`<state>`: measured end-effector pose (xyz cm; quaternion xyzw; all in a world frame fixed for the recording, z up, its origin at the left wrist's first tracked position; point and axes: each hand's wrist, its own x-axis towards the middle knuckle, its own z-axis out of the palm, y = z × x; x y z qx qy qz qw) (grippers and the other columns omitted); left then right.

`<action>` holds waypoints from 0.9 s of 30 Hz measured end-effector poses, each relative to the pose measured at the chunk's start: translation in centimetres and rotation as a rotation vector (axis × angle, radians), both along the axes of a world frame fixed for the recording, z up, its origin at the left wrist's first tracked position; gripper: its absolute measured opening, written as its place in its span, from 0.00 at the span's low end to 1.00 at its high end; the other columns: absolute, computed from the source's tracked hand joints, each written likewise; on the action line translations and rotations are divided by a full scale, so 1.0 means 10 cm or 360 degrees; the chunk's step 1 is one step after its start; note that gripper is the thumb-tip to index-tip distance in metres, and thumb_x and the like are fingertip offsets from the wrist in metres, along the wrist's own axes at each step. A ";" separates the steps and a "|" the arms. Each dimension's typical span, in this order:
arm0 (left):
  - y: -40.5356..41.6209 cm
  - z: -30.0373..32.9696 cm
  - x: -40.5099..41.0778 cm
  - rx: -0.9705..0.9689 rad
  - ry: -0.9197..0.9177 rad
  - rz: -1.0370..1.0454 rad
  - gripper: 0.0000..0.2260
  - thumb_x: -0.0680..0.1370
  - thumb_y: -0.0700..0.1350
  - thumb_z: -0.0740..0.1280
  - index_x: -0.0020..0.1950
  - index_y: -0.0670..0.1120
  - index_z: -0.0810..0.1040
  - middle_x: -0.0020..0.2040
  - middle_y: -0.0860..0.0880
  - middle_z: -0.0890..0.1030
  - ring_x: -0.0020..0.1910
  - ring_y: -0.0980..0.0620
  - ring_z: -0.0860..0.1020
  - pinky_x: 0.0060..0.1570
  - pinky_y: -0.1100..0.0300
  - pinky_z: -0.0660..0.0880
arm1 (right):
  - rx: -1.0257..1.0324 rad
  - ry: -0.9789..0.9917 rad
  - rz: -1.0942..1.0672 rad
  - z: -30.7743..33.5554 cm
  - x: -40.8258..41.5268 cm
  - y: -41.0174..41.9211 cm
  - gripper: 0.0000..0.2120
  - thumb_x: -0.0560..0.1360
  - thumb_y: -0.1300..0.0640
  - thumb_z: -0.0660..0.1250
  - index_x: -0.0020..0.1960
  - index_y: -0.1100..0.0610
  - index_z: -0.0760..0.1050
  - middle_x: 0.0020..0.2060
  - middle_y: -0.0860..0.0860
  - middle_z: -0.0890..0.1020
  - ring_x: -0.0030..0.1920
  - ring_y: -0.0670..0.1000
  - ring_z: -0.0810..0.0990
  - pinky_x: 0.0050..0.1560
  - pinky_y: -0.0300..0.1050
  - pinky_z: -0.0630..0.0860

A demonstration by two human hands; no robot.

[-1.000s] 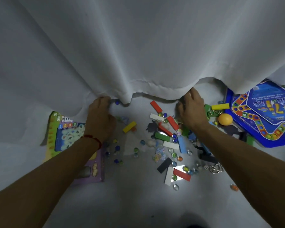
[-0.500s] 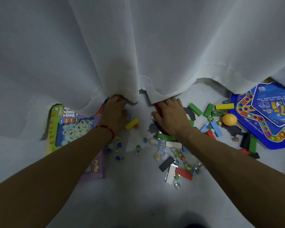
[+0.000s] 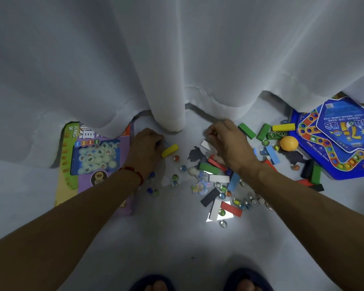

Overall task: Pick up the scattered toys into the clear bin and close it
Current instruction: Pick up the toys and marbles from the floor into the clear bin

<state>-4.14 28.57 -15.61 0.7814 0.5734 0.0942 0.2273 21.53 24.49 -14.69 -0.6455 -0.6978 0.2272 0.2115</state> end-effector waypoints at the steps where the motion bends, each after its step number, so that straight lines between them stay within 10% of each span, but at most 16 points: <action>1: -0.03 0.01 -0.01 -0.0004 0.0006 -0.0043 0.13 0.76 0.42 0.63 0.52 0.36 0.82 0.51 0.37 0.79 0.50 0.39 0.76 0.53 0.51 0.73 | 0.0016 0.0014 -0.0009 0.05 0.02 -0.05 0.06 0.81 0.59 0.64 0.56 0.56 0.77 0.53 0.51 0.75 0.51 0.49 0.74 0.45 0.31 0.69; 7: -0.19 0.02 0.00 -0.0041 0.0056 0.0036 0.20 0.76 0.51 0.64 0.60 0.37 0.79 0.55 0.38 0.77 0.52 0.38 0.74 0.55 0.50 0.71 | 0.0089 -0.0184 0.0114 0.10 -0.04 -0.19 0.10 0.80 0.60 0.65 0.60 0.60 0.78 0.53 0.57 0.77 0.52 0.57 0.76 0.52 0.49 0.75; 13: -0.23 0.01 0.07 -0.0050 0.0080 0.0030 0.17 0.74 0.46 0.72 0.59 0.38 0.79 0.53 0.38 0.75 0.51 0.38 0.72 0.54 0.51 0.69 | -0.0131 -0.0573 0.0290 -0.11 -0.19 0.04 0.07 0.67 0.70 0.73 0.42 0.64 0.76 0.38 0.62 0.75 0.35 0.63 0.75 0.33 0.52 0.75; 20: -0.13 0.06 0.11 -0.0136 -0.0018 0.0123 0.18 0.69 0.43 0.76 0.56 0.40 0.79 0.52 0.40 0.76 0.51 0.43 0.75 0.49 0.56 0.70 | -0.0197 -0.0825 0.0223 0.03 -0.34 0.13 0.08 0.76 0.64 0.66 0.54 0.64 0.75 0.51 0.63 0.77 0.50 0.64 0.78 0.44 0.53 0.72; 27: -0.09 0.10 0.09 -0.0076 -0.0109 0.0016 0.10 0.73 0.45 0.73 0.43 0.46 0.73 0.40 0.49 0.75 0.39 0.50 0.72 0.38 0.60 0.66 | -0.0065 0.0133 -0.0235 0.31 -0.23 0.05 0.07 0.78 0.55 0.68 0.51 0.59 0.79 0.45 0.55 0.82 0.41 0.54 0.80 0.42 0.43 0.77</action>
